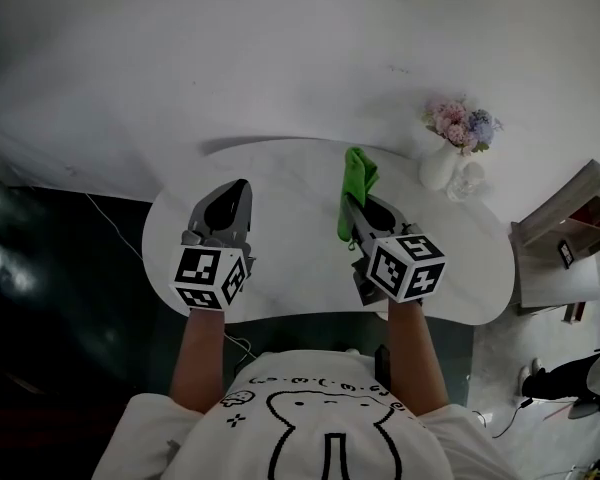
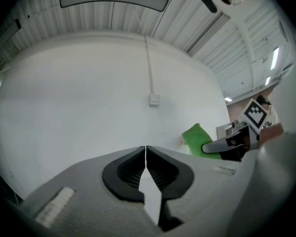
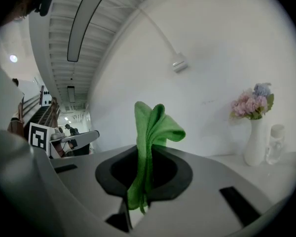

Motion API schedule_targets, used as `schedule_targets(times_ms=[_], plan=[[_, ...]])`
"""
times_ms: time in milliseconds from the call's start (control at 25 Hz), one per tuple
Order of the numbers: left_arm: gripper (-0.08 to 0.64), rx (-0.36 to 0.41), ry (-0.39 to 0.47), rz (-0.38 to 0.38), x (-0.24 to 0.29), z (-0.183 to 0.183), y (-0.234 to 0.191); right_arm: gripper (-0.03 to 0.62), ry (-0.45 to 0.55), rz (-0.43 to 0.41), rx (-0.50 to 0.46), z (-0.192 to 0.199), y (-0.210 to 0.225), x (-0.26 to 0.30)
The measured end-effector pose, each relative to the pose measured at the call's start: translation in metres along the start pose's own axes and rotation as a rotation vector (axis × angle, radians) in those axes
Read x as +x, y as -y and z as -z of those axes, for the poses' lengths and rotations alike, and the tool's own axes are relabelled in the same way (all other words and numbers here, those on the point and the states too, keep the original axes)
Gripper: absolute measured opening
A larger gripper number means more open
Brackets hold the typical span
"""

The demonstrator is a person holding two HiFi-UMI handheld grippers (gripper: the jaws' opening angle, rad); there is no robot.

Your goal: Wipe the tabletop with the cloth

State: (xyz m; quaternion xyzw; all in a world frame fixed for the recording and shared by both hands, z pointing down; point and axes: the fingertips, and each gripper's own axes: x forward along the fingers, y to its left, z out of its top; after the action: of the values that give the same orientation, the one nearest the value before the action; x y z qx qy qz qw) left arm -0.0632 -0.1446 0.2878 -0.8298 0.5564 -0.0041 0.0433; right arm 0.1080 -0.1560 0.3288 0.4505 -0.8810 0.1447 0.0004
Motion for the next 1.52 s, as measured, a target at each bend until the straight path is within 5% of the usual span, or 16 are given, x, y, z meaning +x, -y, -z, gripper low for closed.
schedule_targets(times_ms=[520,840,1520], plan=[[0.021,0.083,0.058,0.01,0.019,-0.027,0.008,0.043,0.188,0.199,-0.339,-0.058,0.038,-0.06],[0.02,0.256,0.107,0.029,0.025,-0.054,0.015,0.043,0.254,0.262,-0.485,-0.084,0.042,-0.088],[0.021,0.227,0.232,0.011,0.007,-0.08,0.016,0.043,0.335,0.307,-0.527,-0.107,0.047,-0.125]])
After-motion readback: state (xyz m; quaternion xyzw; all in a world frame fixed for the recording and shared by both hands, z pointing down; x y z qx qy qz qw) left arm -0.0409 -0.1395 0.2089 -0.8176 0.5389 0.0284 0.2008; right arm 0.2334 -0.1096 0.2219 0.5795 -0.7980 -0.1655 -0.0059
